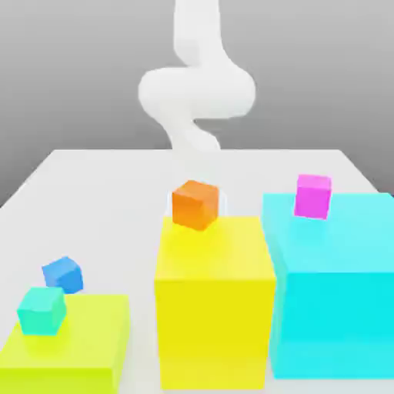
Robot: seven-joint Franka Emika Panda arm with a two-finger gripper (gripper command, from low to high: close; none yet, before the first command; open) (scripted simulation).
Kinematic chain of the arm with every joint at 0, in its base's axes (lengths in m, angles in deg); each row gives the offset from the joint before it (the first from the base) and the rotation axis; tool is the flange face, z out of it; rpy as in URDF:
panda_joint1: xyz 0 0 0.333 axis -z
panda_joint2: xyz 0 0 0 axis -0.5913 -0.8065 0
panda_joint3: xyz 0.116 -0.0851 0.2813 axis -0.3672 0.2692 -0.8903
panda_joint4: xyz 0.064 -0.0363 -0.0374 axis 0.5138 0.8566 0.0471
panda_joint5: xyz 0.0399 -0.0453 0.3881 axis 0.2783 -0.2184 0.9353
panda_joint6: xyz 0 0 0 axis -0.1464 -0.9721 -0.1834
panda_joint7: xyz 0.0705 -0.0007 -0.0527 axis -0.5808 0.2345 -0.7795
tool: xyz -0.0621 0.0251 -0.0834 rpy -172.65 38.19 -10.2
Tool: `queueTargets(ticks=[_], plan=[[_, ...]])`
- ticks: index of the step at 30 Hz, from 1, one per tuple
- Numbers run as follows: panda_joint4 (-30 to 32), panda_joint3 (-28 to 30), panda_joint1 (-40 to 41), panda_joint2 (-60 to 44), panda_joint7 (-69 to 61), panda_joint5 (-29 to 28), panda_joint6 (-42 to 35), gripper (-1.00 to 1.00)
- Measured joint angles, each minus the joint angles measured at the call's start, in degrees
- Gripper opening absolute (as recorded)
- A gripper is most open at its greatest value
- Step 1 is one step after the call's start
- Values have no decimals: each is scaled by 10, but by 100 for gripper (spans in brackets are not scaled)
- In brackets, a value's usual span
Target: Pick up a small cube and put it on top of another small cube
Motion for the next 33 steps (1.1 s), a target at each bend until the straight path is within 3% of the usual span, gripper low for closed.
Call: queueTargets(ticks=[11, 18, 21, 24, 30, 31, 33], plan=[[123, 72, 128, -192, 34, -68, 124, 0], [200, 142, 192, -312, 24, -67, 204, 0], [234, 172, 212, -365, -1, -39, 240, 0], [263, 184, 247, -420, -49, 25, 277, 0], [248, 77, 319, -544, -146, 157, 373, 0], [244, 58, 336, -563, -155, 167, 389, -100], [244, 58, 336, -563, -154, 167, 389, -100]])
